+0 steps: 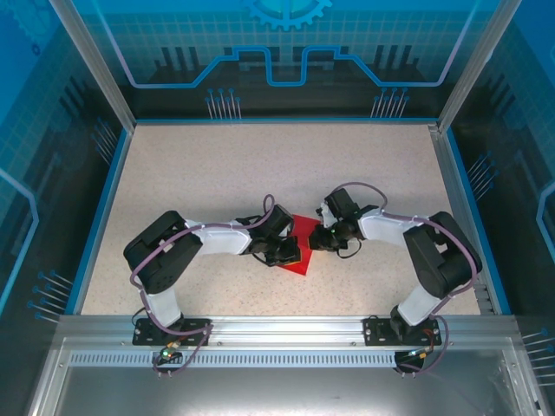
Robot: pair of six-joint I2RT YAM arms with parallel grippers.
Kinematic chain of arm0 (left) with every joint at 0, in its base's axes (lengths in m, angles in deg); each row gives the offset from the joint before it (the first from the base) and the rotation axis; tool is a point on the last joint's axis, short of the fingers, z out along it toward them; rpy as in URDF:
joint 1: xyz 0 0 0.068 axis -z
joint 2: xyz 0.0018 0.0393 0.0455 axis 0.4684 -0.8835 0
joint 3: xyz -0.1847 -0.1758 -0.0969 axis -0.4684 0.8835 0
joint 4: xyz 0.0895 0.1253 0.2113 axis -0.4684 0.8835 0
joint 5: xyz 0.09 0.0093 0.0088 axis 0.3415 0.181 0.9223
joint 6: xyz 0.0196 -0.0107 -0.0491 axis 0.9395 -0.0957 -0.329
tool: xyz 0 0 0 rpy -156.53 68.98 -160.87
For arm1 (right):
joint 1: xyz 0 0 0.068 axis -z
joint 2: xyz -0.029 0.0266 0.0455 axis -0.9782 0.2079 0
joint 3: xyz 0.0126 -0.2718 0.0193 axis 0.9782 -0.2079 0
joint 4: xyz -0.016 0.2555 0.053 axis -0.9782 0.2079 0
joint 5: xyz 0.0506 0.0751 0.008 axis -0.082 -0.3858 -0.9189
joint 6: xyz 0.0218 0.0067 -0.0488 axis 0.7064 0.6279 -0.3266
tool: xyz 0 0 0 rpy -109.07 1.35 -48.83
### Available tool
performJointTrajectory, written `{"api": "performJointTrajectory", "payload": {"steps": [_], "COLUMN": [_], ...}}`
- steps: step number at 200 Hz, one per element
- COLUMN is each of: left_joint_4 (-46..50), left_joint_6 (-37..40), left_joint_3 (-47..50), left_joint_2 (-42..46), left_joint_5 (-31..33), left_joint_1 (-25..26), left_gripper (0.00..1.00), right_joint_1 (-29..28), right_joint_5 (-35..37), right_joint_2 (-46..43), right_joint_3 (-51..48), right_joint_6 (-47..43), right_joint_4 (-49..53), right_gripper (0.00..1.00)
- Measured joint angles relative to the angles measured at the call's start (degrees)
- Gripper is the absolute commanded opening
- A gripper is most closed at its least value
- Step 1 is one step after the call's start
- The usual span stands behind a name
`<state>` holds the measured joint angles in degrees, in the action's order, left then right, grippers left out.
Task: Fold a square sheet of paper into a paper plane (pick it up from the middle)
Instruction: Fold the triangle a second time at the center of the table.
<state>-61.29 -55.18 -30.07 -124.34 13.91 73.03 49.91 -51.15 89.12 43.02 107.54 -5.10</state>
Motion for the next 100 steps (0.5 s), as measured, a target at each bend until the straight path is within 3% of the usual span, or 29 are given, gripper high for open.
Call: {"api": "performJointTrajectory", "payload": {"steps": [38, 100], "left_joint_4": [0.28, 0.79], "left_joint_6": [0.57, 0.61], "left_joint_3": [-0.11, -0.33], "left_joint_2": [-0.02, -0.02], "left_joint_5": [0.22, 0.44], "left_joint_1": [0.09, 0.17], "left_gripper": [0.08, 0.08], "right_joint_1": [-0.04, -1.55], "right_joint_5": [2.29, 0.35], "right_joint_2": [-4.09, -2.01], "right_joint_3": [0.04, 0.02], "right_joint_6": [0.07, 0.87], "right_joint_4": [0.70, -0.11], "right_gripper": [0.15, 0.11]}}
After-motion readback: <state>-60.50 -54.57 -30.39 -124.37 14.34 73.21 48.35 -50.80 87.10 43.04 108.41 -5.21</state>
